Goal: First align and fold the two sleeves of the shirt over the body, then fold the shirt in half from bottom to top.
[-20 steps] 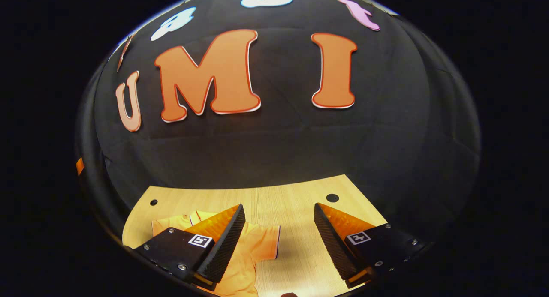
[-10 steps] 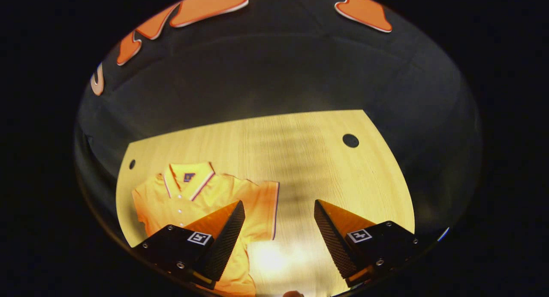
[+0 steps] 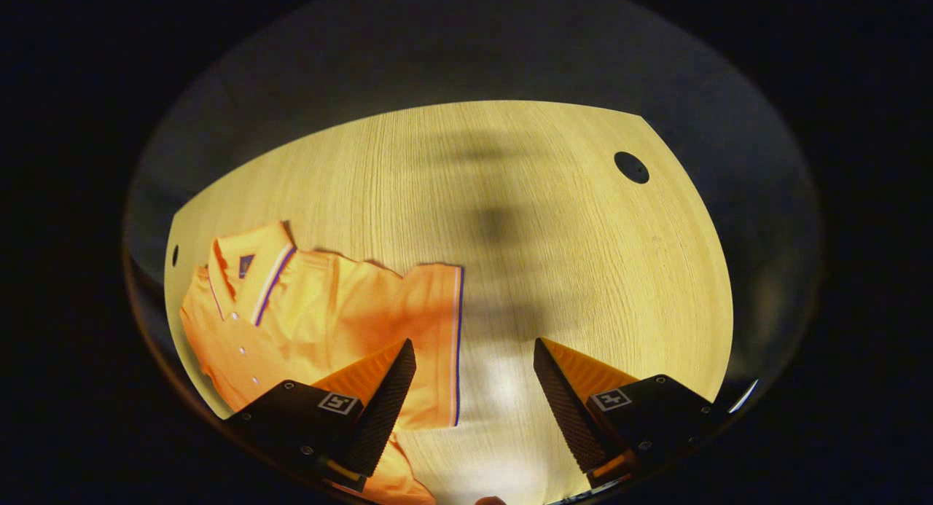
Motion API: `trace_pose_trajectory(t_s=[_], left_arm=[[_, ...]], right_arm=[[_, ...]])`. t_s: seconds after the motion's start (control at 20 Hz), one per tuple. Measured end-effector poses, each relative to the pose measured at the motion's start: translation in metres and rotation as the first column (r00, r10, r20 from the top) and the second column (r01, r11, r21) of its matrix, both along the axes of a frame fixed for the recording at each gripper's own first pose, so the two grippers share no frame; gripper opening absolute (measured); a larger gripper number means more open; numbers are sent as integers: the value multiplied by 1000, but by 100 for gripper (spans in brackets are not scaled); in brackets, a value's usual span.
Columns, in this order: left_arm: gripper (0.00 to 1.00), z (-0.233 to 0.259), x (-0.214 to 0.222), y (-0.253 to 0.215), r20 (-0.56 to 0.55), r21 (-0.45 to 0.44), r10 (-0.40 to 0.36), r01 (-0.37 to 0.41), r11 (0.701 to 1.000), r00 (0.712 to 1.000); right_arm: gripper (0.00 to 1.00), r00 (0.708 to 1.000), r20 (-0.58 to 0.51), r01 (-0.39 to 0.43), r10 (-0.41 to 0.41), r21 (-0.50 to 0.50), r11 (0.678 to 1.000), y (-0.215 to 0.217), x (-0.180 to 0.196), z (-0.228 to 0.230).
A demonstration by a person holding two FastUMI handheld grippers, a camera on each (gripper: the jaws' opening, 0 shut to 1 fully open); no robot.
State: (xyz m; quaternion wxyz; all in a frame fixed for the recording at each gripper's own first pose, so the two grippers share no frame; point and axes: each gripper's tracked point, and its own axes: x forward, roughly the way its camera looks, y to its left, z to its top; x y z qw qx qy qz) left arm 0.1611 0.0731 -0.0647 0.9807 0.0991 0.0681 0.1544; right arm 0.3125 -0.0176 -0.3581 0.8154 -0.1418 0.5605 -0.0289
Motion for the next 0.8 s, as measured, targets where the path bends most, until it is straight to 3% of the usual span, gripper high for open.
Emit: trace_pose_trajectory(t_s=[0.3,0.4,0.6,0.65,0.7,0.75,0.8], left_arm=[[98,-10,-2,6,-30,-2,15,-15,1000,999],[98,-12,-3,5,-35,-6,16,-16,1000,999],[98,-16,-3,4,-51,-14,5,-6,1000,999],[98,-17,-5,3,-55,-13,2,-3,1000,999],[98,-16,-6,3,-57,-13,0,-1,1000,998],[98,-17,-7,3,-59,-13,-1,0,1000,998],[98,-16,-8,5,-60,-13,-2,1,1000,998]], right_arm=[[99,999,-53,0,1,14,1000,3,-5,-16],[99,996,-76,56,-52,55,997,7,-10,-17],[83,998,-33,52,-50,62,997,9,-11,-19],[70,999,-24,50,-49,64,997,12,-13,-21],[64,999,-17,49,-48,64,997,14,-15,-20],[41,999,-15,43,-42,64,997,15,-17,-21],[34,999,-11,40,-39,69,997,16,-20,-19]])
